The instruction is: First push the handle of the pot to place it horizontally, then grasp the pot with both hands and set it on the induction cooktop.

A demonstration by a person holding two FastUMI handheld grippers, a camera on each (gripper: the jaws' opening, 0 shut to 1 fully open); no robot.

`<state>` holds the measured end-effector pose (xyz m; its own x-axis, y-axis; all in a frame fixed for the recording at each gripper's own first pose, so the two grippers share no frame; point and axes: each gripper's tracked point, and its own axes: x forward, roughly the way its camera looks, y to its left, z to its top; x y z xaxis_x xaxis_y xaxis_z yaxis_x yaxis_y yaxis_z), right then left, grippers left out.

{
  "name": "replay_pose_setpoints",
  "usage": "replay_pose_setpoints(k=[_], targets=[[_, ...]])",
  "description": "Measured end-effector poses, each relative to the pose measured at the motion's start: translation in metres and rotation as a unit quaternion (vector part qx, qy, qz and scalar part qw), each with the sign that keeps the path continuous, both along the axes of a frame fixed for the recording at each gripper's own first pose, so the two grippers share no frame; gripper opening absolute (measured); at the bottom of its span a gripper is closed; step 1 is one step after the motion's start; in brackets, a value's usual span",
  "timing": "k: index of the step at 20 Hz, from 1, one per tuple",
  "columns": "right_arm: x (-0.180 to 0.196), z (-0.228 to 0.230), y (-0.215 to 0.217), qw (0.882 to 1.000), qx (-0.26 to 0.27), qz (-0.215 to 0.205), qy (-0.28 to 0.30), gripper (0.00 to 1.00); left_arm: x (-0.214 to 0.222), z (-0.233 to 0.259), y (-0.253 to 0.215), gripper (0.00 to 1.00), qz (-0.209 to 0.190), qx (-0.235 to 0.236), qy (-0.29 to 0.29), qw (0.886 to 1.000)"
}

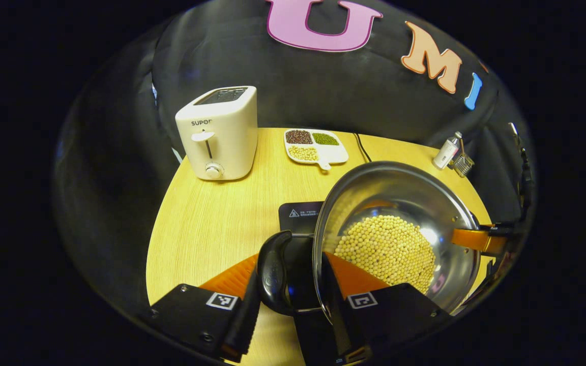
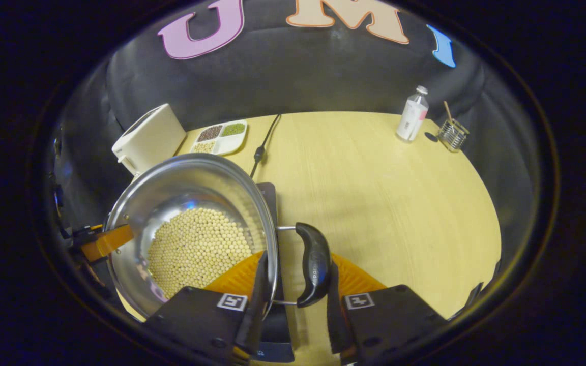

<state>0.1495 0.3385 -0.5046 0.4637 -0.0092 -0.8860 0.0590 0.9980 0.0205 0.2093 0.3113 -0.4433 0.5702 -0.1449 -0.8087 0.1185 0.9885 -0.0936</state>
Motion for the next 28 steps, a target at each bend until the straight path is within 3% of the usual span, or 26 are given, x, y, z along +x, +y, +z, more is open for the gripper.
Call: replay_pose_setpoints(k=[2,4,5,6,8,10,16,25,28], targets=[[0.001,0.004,-0.003,1.0,-0.003,0.001,-0.007,0.64,-0.006,-0.003,-0.002,0.75,-0.004,0.008,0.005,1.0],[0.002,0.009,0.0,1.0,0.006,0.006,-0.015,0.66,-0.008,0.003,0.0,0.86,0.0,0.021,-0.009,1.0],[0.002,0.012,0.001,1.0,0.014,0.012,-0.021,0.69,-0.006,0.009,0.001,0.87,0.002,0.028,-0.018,0.999],[0.003,0.017,0.001,0.999,0.02,0.017,-0.027,0.85,-0.004,0.014,0.003,0.91,0.007,0.038,-0.027,0.999],[0.005,0.026,-0.003,0.998,0.031,0.021,-0.041,0.95,0.0,0.036,0.014,0.92,0.022,0.076,-0.054,0.995],[0.009,0.041,-0.008,0.996,0.048,0.03,-0.064,0.95,0.003,0.058,0.011,0.98,0.028,0.101,-0.088,0.991],[-0.008,0.093,-0.065,0.988,0.071,0.063,-0.121,0.95,-0.023,0.13,-0.042,0.96,0.057,0.12,-0.169,0.977],[-0.055,0.177,-0.151,0.968,0.103,0.08,-0.215,0.94,-0.098,0.242,-0.174,0.97,0.067,0.097,-0.268,0.956],[-0.065,0.233,-0.168,0.954,0.103,0.078,-0.271,0.93,-0.107,0.284,-0.209,0.97,0.059,0.074,-0.307,0.947]])
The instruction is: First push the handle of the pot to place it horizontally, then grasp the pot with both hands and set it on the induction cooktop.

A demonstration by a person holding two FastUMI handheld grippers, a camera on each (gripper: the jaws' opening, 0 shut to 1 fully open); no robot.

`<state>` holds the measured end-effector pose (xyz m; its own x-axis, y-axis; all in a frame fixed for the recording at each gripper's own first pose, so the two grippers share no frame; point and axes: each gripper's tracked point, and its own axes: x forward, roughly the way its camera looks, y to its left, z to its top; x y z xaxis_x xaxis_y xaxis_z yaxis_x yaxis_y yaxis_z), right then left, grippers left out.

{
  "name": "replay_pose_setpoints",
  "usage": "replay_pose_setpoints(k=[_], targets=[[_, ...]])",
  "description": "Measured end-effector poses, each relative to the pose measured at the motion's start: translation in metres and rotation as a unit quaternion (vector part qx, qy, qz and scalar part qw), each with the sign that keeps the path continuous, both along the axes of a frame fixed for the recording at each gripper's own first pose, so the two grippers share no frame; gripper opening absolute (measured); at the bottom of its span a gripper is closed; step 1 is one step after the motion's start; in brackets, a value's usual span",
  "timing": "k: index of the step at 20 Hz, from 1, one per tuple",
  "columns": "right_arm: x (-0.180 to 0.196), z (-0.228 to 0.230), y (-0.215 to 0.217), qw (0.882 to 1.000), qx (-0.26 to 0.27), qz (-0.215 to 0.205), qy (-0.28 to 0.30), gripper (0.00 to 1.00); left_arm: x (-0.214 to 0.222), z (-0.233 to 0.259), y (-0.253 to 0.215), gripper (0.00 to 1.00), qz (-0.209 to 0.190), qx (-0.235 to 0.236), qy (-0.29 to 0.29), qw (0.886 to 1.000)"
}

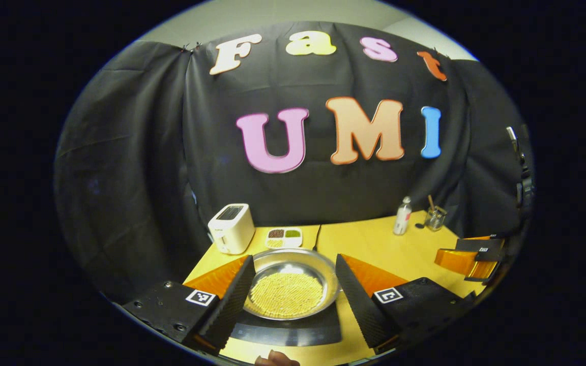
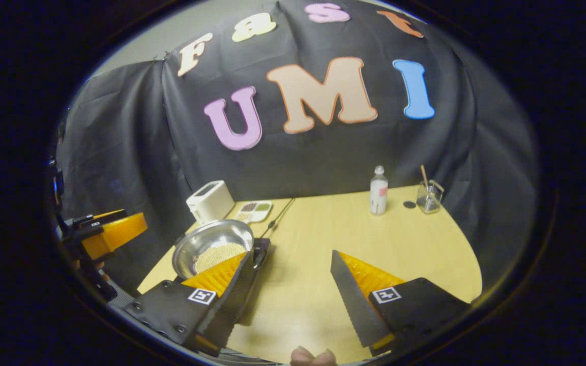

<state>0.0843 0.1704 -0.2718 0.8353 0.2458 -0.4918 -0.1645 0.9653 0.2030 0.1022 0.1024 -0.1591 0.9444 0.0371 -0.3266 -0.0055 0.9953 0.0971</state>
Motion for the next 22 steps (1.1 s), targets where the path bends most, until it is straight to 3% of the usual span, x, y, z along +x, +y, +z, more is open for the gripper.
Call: replay_pose_setpoints(k=[7,10,11,13,16,18,22], targets=[[-0.023,0.134,-0.029,0.989,-0.011,-0.033,-0.146,0.92,-0.028,0.109,-0.031,0.97,-0.023,-0.018,-0.105,0.994],[-0.059,0.17,-0.022,0.984,-0.017,-0.029,-0.177,0.92,-0.061,0.143,-0.025,0.94,-0.023,-0.019,-0.145,0.989],[-0.069,0.181,-0.021,0.981,-0.018,-0.03,-0.19,0.92,-0.071,0.148,-0.023,0.98,-0.024,-0.018,-0.151,0.988],[-0.092,0.206,-0.024,0.972,-0.029,-0.043,-0.229,0.92,-0.091,0.149,-0.021,0.98,-0.031,-0.017,-0.155,0.987],[-0.125,0.214,-0.03,0.962,-0.071,-0.058,-0.257,0.94,-0.118,0.149,-0.03,0.98,-0.045,-0.027,-0.17,0.984],[-0.141,0.203,-0.018,0.968,-0.079,-0.046,-0.234,0.95,-0.131,0.147,-0.021,0.96,-0.035,-0.025,-0.162,0.986],[-0.145,0.221,-0.011,0.967,-0.058,-0.052,-0.241,0.95,-0.146,0.156,-0.009,0.97,-0.027,-0.012,-0.177,0.984]])
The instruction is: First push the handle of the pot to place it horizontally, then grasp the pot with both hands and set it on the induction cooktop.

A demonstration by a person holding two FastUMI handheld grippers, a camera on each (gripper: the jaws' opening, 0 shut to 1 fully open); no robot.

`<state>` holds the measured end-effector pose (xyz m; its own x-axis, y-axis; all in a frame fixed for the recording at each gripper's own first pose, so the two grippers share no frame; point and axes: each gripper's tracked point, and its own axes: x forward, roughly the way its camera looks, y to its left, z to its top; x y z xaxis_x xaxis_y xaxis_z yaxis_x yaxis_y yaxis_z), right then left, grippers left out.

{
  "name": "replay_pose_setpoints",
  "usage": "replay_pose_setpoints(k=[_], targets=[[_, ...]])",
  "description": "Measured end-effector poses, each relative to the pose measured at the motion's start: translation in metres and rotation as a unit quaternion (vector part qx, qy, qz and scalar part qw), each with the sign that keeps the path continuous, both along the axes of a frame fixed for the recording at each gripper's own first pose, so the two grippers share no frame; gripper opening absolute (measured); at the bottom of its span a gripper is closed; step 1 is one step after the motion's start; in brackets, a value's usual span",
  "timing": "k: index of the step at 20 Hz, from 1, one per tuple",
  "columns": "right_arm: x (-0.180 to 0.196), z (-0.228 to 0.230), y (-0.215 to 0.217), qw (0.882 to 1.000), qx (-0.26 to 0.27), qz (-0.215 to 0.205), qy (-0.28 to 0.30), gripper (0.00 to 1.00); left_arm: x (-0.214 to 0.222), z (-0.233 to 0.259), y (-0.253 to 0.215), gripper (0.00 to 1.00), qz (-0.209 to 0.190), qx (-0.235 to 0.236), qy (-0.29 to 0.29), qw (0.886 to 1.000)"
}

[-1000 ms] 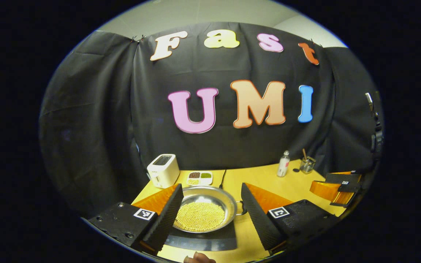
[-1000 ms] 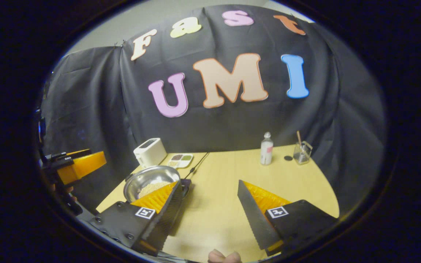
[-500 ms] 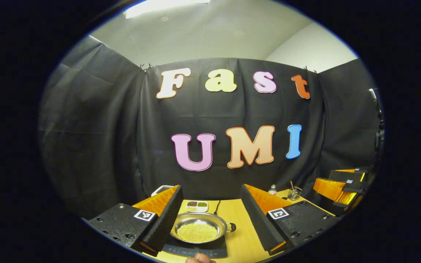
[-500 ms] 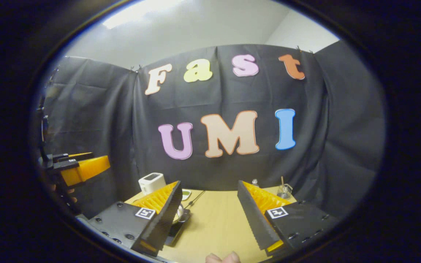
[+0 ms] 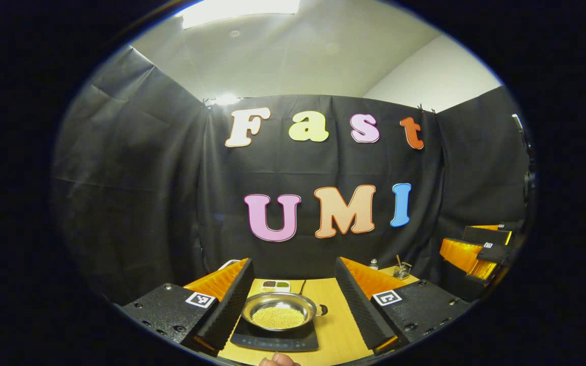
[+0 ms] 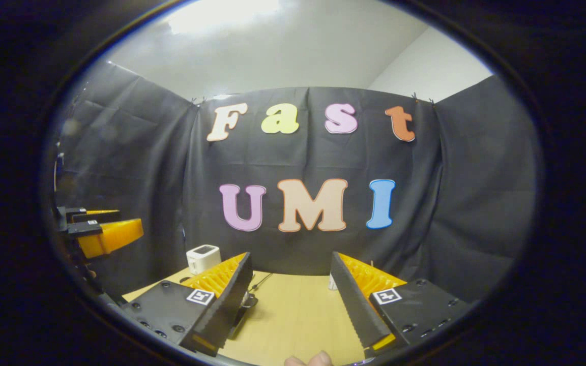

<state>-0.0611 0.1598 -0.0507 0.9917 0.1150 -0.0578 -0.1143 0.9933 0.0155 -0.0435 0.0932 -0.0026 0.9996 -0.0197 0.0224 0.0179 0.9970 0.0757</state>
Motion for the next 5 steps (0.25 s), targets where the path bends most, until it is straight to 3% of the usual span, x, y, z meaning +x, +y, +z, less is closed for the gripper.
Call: replay_pose_setpoints(k=[5], targets=[[-0.003,0.005,-0.014,1.0,-0.011,-0.003,0.002,0.95,-0.001,0.002,-0.024,0.98,-0.013,-0.003,-0.004,1.0]])
